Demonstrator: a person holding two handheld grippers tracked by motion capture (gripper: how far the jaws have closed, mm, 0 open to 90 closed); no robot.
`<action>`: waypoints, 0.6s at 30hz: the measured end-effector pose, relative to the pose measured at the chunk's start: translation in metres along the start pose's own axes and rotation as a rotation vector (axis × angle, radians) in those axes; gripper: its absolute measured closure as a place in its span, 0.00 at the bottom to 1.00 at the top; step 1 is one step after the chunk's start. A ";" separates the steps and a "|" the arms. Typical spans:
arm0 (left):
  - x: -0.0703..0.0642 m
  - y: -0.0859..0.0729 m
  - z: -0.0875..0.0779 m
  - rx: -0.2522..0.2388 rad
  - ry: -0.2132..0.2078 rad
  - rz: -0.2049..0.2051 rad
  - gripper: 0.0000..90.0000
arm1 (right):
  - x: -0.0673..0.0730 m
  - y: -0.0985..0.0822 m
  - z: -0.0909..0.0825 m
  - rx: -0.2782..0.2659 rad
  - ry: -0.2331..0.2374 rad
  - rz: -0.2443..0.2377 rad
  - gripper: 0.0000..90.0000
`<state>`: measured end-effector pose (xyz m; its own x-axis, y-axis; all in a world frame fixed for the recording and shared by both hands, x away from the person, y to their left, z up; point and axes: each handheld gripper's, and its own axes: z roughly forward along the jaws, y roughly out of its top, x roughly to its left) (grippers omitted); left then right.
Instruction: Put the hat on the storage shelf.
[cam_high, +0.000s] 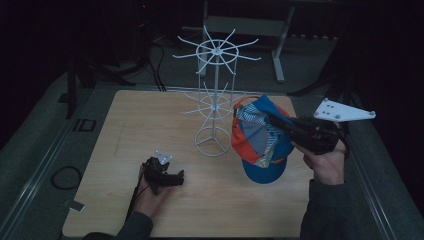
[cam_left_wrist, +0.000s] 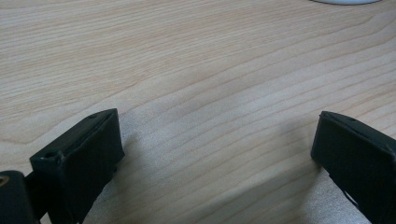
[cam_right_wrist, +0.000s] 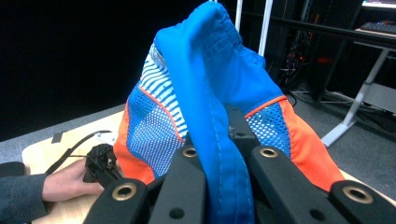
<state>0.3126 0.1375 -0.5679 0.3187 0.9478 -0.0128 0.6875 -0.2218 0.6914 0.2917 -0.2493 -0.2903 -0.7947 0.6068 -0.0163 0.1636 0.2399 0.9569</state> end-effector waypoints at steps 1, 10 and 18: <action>0.000 0.000 0.000 0.000 0.000 0.000 0.03 | 0.000 0.001 0.000 -0.003 0.001 -0.001 0.97; 0.000 0.000 0.000 0.000 0.000 0.000 0.03 | 0.001 0.004 -0.003 -0.042 0.011 -0.005 0.97; 0.000 0.000 0.000 0.000 0.000 0.000 0.03 | 0.002 0.007 -0.004 -0.051 0.015 -0.010 0.97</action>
<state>0.3125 0.1375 -0.5679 0.3191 0.9476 -0.0126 0.6875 -0.2223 0.6913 0.2886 -0.2493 -0.2822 -0.8047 0.5932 -0.0222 0.1256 0.2067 0.9703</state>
